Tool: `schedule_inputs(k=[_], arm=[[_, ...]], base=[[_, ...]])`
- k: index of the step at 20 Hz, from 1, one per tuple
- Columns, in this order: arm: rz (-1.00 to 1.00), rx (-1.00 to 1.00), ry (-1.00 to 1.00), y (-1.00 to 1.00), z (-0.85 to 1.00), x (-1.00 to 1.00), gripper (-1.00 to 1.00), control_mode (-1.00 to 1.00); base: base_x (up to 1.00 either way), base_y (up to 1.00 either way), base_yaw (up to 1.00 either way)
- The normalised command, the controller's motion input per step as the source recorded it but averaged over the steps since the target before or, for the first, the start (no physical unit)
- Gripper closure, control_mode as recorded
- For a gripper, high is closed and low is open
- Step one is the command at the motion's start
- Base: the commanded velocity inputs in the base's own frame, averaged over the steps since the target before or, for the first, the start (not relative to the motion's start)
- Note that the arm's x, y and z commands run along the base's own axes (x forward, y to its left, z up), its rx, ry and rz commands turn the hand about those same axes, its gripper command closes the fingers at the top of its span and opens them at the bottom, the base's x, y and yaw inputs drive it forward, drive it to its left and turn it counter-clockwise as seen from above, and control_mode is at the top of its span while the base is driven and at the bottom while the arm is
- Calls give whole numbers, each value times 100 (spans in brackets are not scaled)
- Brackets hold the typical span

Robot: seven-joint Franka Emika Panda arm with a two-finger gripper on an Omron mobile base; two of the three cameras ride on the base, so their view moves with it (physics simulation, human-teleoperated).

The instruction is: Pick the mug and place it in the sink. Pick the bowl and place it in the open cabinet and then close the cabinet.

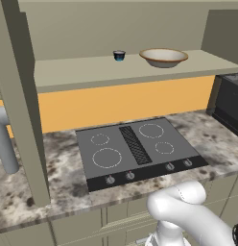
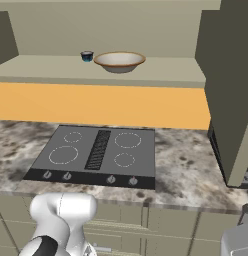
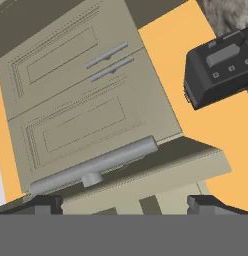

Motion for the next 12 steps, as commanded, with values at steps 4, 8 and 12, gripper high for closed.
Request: schedule_inputs(k=[4,8,12], arm=[[0,0,0,-11,-14,62,-100,-100],[1,0,0,-15,-30,63,-100,-100],[2,0,0,-30,-29,45,-100,-100]], base=[[0,0,0],[0,0,0],[0,0,0]])
